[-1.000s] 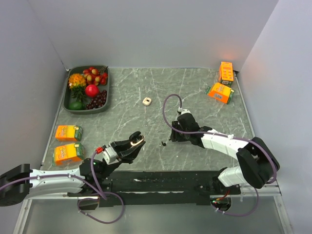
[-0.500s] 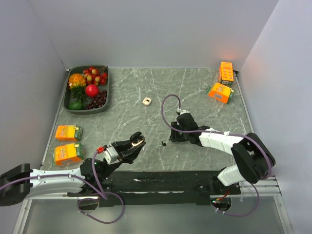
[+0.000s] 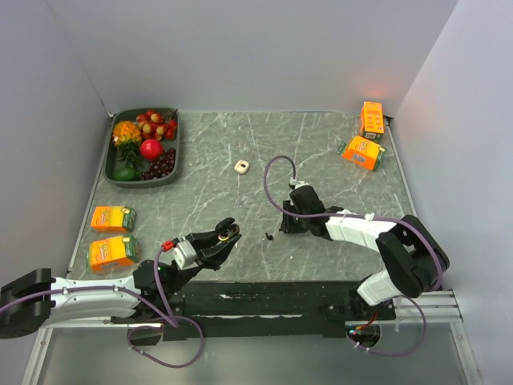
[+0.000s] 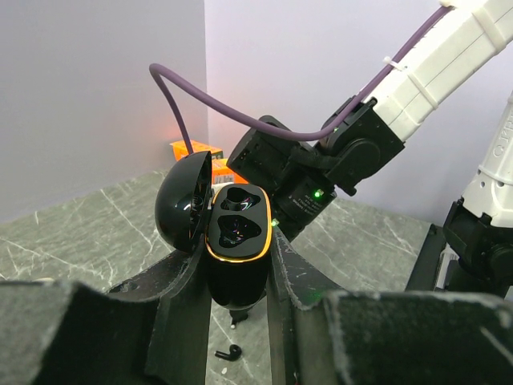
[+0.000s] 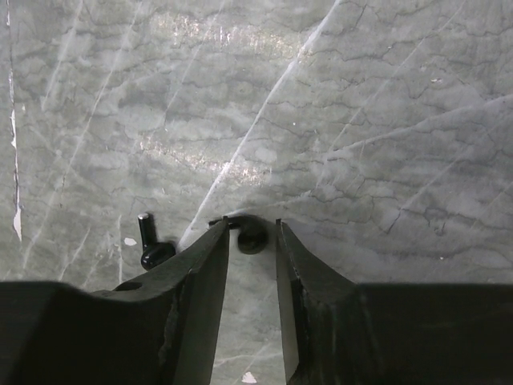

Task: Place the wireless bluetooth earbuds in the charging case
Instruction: Pick up the earbud from the center of the board.

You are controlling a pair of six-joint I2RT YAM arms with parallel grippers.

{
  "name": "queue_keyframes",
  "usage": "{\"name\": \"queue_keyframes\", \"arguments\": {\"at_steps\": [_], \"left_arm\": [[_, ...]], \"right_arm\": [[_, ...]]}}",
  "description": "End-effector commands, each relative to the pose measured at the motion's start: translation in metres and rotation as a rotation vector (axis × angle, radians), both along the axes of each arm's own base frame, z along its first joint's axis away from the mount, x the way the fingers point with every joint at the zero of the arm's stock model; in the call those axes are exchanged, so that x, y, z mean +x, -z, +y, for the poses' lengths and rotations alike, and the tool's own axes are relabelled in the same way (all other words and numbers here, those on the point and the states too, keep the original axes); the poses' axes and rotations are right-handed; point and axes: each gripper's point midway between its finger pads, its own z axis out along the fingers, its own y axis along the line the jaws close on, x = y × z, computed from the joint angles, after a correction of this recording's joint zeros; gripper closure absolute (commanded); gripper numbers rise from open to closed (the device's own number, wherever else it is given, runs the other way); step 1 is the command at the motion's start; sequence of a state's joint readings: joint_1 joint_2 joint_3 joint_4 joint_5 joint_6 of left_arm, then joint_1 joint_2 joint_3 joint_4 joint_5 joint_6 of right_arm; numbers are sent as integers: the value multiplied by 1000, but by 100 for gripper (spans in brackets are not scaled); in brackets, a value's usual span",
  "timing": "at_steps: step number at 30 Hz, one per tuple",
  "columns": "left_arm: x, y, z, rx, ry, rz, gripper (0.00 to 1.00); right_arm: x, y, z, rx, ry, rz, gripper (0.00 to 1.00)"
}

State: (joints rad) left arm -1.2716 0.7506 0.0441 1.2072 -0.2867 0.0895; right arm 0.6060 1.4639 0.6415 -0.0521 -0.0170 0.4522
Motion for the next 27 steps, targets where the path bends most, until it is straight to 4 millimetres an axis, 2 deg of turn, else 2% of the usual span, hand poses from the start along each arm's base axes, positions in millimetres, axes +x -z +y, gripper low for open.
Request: {"name": "queue_keyframes", "arguments": {"at_steps": [1,9,13,14,16,22,27], "left_arm": [[-3,19,5,13,8,22,99],[-2,20,5,12,7,29,99],[-2,20,5,12,8,31,99],[-2,20,5,12,5,32,99],[-2,20,5,14,3,33,99],[0,20,4,17,-3,32,99],[1,20,4,19,-9,35,99]], "right_arm": [[12,-7,8,25,-5,-24,68],[13,-13,8,28,-7,-40,83],[13,-20,4,19,3,-56,97],[14,-26,4,23,3,-71,100],[15,-32,-1,11,18,-89,100],[19,-65,-10,0,37,-174,100],[20,-105,-17,-21,46,-280,100]]}}
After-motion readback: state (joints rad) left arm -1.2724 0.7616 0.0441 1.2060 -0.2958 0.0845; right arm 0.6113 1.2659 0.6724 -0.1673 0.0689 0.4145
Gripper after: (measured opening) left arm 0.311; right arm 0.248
